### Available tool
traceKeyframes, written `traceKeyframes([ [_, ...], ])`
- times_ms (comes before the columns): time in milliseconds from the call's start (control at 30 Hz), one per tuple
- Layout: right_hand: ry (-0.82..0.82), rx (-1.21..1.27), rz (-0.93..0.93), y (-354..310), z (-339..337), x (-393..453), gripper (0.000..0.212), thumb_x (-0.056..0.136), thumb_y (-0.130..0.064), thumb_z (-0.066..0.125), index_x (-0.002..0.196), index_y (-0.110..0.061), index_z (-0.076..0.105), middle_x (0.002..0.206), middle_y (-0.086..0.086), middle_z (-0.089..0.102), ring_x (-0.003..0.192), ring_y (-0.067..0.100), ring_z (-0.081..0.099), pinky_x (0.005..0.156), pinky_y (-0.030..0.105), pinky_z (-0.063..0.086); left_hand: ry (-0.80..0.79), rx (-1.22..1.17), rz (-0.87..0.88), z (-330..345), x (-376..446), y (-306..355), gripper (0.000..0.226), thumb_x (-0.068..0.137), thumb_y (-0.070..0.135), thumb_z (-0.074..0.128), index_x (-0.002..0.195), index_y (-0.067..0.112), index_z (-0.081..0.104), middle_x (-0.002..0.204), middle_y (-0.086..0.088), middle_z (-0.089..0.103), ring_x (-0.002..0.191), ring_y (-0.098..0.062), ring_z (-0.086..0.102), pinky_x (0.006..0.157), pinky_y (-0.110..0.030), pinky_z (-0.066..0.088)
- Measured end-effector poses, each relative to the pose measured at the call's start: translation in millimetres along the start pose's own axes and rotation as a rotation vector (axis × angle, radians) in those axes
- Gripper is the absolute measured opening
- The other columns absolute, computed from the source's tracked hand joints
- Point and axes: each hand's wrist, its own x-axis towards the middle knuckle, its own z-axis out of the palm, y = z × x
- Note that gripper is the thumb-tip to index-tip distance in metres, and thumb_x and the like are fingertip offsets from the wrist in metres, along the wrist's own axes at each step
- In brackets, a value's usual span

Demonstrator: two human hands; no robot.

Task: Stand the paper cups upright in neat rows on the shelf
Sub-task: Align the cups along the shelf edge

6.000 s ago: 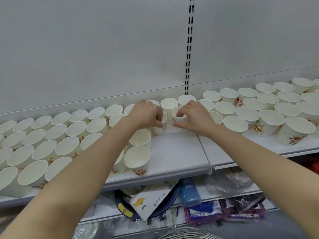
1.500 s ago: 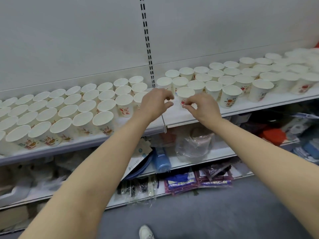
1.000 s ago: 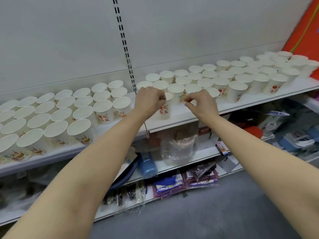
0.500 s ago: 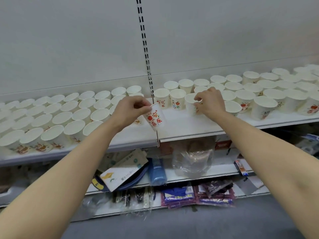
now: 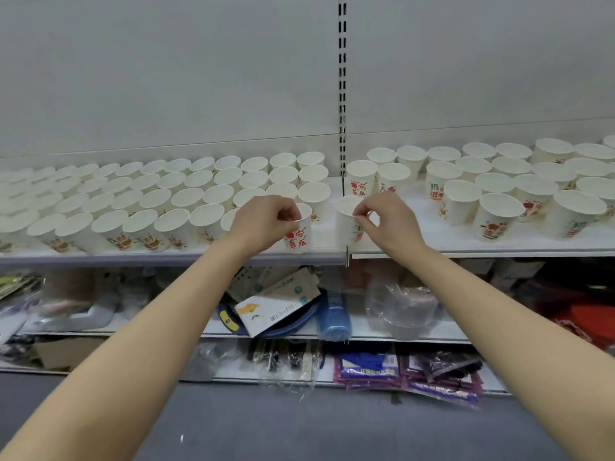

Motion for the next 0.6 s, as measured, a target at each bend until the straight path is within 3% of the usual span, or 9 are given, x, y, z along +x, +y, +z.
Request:
traceKeyframes([
  [167, -0.041, 0.023, 0.023, -27.3, 30.3, 1.9, 0.002, 0.085, -0.017, 0.064, 0.085, -0.017, 0.066, 0.087, -0.004, 0.065, 0.090, 0.018, 0.050, 0.072, 0.037, 0.046, 0.043, 0.167, 0.039, 0.3, -3.7, -20.5, 0.003, 0.085, 0.027, 0.067, 0.086, 0.026, 0.070, 0.088, 0.009, 0.070, 0.086, -0.016, 0.063, 0.073, -0.035, 0.052],
  [500, -0.048, 0.034, 0.045, -45.7, 53.7, 20.4, 0.002, 0.086, -0.015, 0.064, 0.086, -0.014, 0.066, 0.091, -0.002, 0.065, 0.093, 0.017, 0.050, 0.075, 0.032, 0.042, 0.066, 0.341, 0.141, 3.6, 14.8, -39.6, 0.010, 0.089, 0.028, 0.062, 0.090, 0.023, 0.071, 0.092, 0.004, 0.071, 0.089, -0.022, 0.063, 0.070, -0.031, 0.036],
  [600, -0.039, 0.032, 0.060, -46.1, 56.4, 22.3, 0.002, 0.087, -0.015, 0.064, 0.087, -0.014, 0.066, 0.092, -0.001, 0.066, 0.093, 0.018, 0.051, 0.075, 0.030, 0.041, 0.065, 0.332, 0.157, 4.1, 17.3, -47.9, 0.017, 0.089, 0.037, 0.064, 0.095, 0.023, 0.072, 0.096, 0.005, 0.071, 0.092, -0.020, 0.064, 0.075, -0.032, 0.042],
])
